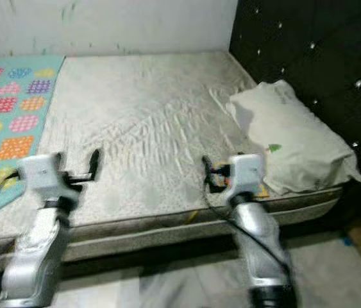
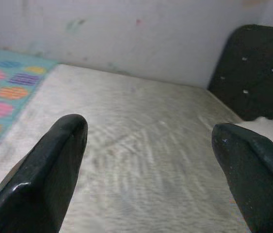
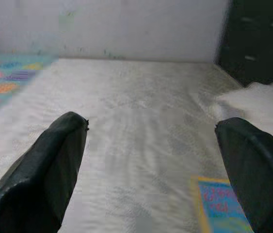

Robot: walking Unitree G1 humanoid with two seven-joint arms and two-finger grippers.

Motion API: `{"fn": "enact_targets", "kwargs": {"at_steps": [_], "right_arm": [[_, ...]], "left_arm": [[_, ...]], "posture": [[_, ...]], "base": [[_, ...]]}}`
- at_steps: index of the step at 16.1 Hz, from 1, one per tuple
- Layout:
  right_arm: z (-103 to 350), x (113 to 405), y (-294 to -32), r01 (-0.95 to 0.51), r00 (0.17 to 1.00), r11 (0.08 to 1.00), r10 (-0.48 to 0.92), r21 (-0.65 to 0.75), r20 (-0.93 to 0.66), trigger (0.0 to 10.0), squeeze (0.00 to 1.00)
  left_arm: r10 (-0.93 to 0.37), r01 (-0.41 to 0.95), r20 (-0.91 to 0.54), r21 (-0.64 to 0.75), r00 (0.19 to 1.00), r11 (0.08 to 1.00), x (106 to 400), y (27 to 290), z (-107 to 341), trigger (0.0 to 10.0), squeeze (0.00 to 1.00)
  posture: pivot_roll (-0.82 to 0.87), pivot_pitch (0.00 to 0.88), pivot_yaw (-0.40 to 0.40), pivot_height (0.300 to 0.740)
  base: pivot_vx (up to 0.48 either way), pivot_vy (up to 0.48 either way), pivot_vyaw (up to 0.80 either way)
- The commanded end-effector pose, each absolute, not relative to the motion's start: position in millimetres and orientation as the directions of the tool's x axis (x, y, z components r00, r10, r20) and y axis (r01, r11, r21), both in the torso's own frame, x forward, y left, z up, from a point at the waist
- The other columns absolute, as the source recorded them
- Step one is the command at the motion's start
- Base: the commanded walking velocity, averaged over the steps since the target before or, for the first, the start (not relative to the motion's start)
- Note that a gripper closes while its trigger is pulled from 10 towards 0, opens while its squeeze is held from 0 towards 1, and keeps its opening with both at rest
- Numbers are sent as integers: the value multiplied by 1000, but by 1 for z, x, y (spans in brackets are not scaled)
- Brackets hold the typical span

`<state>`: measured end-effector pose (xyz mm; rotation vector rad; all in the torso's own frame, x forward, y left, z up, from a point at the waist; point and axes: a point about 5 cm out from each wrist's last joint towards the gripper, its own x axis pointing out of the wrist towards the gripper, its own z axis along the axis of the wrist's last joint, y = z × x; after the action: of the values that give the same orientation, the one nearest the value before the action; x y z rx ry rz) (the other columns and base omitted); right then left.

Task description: Clean up the room

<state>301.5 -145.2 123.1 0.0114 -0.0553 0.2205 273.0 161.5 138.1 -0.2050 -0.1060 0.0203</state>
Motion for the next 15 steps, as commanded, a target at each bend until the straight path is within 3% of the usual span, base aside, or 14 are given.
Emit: {"fn": "enact_targets", "kwargs": {"at_steps": [1, 4, 15], "right_arm": [[127, 303, -150, -213, 975, 977, 213, -11, 67, 10000, 0], [127, 303, -151, -213, 975, 977, 213, -14, 66, 10000, 0], [127, 304, -151, -206, 976, 979, 206, -14, 70, 10000, 0]], "left_arm": [[9, 21, 132, -222, 991, 975, 272, 157, 143, 10000, 0], [-5, 39, 144, -234, 990, 971, 272, 156, 145, 10000, 0], [-22, 57, 145, -238, 989, 970, 273, 155, 145, 10000, 0]], "posture": [[-156, 72, 9, 740], [-157, 73, 9, 740], [-158, 73, 14, 740]], "base": [[0, 0, 0], [97, 0, 0], [383, 0, 0]]}}
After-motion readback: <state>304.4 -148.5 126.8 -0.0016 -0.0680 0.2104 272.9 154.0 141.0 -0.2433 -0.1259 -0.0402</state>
